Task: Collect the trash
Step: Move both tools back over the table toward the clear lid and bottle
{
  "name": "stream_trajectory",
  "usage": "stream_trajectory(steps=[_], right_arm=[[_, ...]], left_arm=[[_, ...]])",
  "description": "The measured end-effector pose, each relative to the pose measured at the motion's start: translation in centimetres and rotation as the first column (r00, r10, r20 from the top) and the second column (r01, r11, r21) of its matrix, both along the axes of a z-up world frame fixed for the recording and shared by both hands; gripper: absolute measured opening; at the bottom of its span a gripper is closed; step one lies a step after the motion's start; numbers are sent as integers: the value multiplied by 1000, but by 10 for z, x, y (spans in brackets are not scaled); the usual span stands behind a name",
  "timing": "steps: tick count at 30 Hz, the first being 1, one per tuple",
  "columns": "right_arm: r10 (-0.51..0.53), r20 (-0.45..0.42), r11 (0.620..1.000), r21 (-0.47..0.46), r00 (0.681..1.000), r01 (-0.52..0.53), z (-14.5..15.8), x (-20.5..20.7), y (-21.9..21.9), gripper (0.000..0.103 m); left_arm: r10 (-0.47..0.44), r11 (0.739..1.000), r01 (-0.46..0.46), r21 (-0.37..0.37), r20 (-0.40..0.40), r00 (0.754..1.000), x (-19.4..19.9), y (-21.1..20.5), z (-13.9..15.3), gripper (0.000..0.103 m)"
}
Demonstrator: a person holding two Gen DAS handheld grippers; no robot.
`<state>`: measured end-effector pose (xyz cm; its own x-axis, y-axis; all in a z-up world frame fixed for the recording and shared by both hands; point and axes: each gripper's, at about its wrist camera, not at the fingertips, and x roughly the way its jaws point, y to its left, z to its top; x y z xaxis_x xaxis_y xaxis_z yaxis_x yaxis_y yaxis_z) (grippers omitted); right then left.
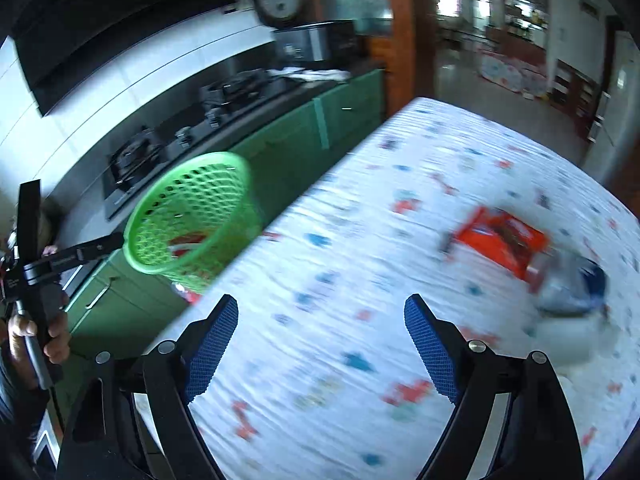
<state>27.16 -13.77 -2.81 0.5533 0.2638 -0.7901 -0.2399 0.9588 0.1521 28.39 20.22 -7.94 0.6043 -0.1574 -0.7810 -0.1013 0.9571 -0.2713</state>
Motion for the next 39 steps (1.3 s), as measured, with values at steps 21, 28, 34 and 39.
stream_trajectory(steps=[21, 28, 34, 39], right_arm=[[-302, -122, 953, -3, 945, 304, -56, -86, -187, 83], [-266, -122, 963, 2, 956, 268, -74, -76, -182, 89], [-249, -137, 969, -34, 959, 246, -91, -59, -179, 92], [-238, -154, 971, -56, 959, 232, -103, -47, -180, 93]], left_arm=[[-212, 977, 211, -7, -21, 977, 6, -139, 1, 84], [-263, 965, 264, 3, -30, 964, 6, -170, 0, 84], [-297, 955, 297, 8, -42, 954, 12, -188, -3, 84], [-318, 948, 319, 17, -54, 947, 17, -201, -6, 84]])
